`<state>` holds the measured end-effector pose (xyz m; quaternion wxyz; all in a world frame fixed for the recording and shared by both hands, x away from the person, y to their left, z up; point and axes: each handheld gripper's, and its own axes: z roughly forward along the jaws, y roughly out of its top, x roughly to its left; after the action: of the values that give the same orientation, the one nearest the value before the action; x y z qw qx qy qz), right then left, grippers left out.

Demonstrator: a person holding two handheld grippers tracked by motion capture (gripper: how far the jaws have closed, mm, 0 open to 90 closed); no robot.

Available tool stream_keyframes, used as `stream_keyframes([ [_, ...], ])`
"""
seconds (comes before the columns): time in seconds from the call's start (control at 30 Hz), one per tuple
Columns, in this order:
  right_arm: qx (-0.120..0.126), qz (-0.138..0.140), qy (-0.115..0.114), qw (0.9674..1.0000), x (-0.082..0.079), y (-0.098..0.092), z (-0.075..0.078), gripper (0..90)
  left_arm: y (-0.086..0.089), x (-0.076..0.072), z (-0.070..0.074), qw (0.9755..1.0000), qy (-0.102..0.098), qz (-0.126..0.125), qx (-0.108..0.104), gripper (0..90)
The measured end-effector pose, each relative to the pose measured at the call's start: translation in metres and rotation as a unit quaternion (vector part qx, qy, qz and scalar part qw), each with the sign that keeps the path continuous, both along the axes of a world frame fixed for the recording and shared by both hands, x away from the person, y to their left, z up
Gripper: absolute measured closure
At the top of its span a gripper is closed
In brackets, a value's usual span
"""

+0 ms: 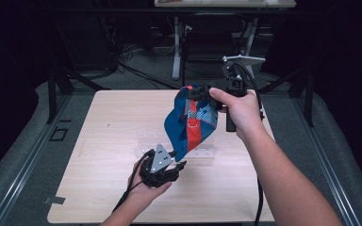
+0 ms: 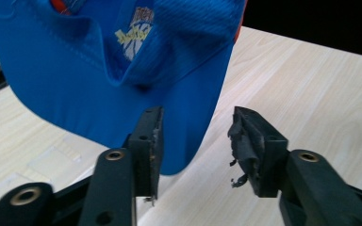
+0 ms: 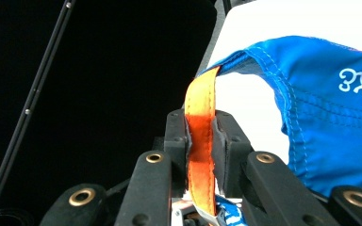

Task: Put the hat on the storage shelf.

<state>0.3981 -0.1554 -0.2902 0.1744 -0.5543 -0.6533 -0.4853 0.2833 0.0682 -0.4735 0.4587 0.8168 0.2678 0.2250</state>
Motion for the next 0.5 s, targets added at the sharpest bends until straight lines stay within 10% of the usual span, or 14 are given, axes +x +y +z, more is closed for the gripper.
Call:
stream_keyframes([
  [0.5, -0.001, 0.002, 0.005, 1.0, 0.002, 0.002, -0.005, 77.4, 0.009, 0.012, 0.002, 0.9996, -0.006, 0.022, 0.018, 77.7],
])
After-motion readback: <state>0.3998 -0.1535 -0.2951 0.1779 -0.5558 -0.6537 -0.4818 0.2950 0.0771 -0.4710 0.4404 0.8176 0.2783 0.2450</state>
